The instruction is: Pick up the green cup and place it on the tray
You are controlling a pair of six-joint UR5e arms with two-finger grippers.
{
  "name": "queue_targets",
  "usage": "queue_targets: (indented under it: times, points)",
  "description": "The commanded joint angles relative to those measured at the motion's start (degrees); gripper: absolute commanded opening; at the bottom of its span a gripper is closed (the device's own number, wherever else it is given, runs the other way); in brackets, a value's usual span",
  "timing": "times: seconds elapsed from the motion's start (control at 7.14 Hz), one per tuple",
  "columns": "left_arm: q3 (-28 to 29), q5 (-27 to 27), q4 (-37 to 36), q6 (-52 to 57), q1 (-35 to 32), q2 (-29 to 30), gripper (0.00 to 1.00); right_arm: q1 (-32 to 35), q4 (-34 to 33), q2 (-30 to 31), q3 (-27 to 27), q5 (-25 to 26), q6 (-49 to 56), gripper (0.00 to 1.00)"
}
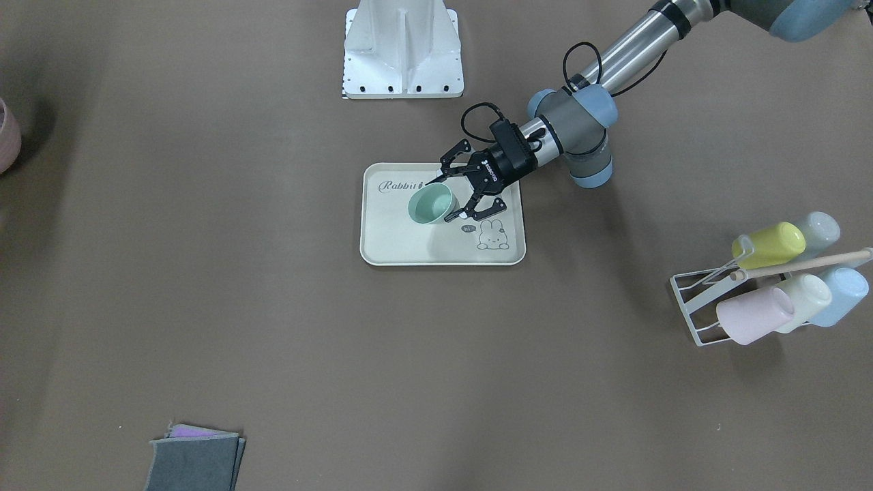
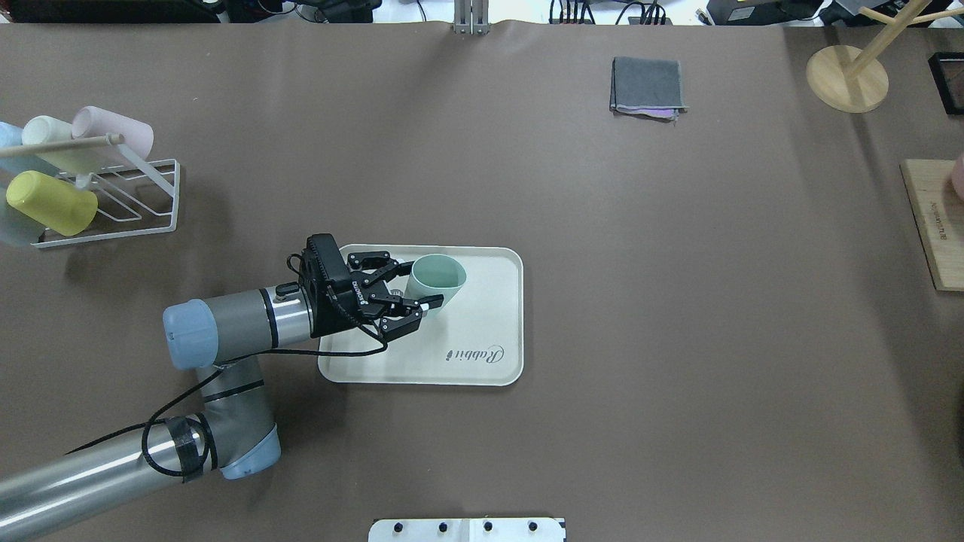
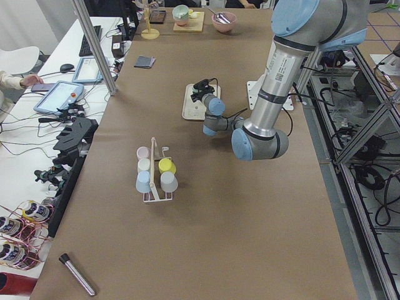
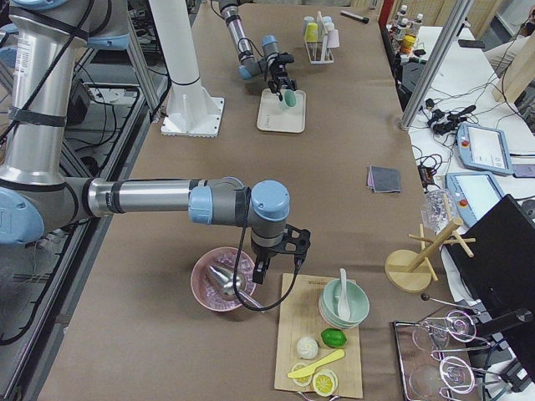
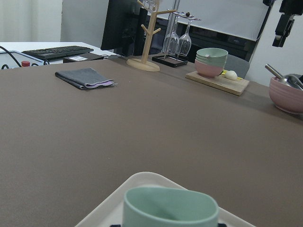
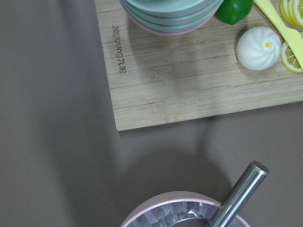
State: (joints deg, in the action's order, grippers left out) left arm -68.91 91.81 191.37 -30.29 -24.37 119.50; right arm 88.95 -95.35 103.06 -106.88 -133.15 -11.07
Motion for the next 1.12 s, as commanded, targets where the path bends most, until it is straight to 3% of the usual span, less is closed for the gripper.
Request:
queue_targets:
  times: [0.0, 0.28, 0.84, 0.98]
  points:
    - [-0.1, -0.1, -1.0, 0.1, 0.0, 0.4, 0.59, 0.0, 0.0, 0.0, 0.1, 0.1, 0.0, 1.00]
    - [-0.2, -0.5, -1.0, 0.1, 0.0, 0.1, 0.76, 0.0, 0.0, 0.0, 0.1, 0.3, 0.0, 1.00]
    - [-3.1, -0.6, -0.8, 0.1, 0.0, -2.6, 0.86, 0.0, 0.1, -0.1, 0.0, 0.2, 0.0, 1.00]
    - [-3.4, -0.7, -0.8, 0.6, 0.0, -3.3, 0.97, 0.0, 0.1, -0.1, 0.0, 0.3, 0.0, 1.00]
